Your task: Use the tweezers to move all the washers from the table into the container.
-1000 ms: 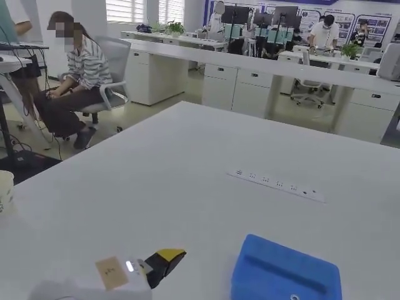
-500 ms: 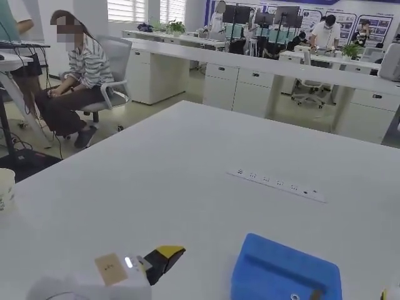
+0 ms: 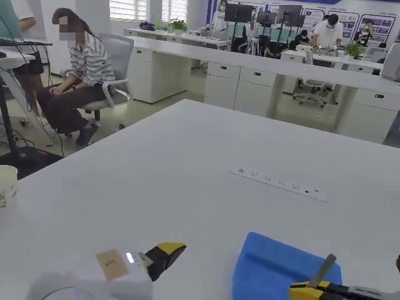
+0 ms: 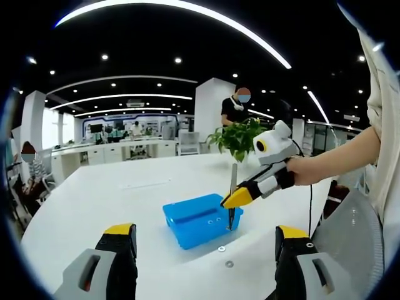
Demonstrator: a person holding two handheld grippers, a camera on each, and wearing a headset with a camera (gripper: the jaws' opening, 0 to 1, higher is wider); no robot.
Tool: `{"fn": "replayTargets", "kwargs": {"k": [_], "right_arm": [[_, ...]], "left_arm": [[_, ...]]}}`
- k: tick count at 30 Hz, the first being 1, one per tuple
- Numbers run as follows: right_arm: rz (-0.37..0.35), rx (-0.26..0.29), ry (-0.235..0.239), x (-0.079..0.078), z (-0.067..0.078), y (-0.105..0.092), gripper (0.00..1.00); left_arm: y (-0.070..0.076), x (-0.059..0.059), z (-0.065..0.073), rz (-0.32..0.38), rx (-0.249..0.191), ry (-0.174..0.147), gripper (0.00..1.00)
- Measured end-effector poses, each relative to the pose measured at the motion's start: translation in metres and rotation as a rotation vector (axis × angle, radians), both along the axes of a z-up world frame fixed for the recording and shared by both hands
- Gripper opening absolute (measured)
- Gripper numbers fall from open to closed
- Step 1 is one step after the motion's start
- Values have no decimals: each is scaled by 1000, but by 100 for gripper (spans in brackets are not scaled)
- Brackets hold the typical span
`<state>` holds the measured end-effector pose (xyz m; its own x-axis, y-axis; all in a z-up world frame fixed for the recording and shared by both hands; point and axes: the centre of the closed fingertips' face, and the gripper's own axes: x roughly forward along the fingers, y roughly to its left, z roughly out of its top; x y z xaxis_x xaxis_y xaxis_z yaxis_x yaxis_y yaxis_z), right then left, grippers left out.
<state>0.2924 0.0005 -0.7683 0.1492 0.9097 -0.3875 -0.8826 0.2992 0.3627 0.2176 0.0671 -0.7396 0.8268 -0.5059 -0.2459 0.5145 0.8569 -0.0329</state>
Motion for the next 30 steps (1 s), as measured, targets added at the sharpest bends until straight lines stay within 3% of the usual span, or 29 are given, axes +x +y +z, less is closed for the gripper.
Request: {"fn": "replayTargets", "kwargs": {"k": [9,22,30], "right_arm": [[-82,63,89,29,10,2,3],[-185,83,157,62,-1,10,3],[-241,56,177,78,-15,8,3]], "left_arm": [[1,0,1,5,-1,0,93],[2,1,1,7,-5,-3,93],[3,1,1,9,-4,-5,93]]}}
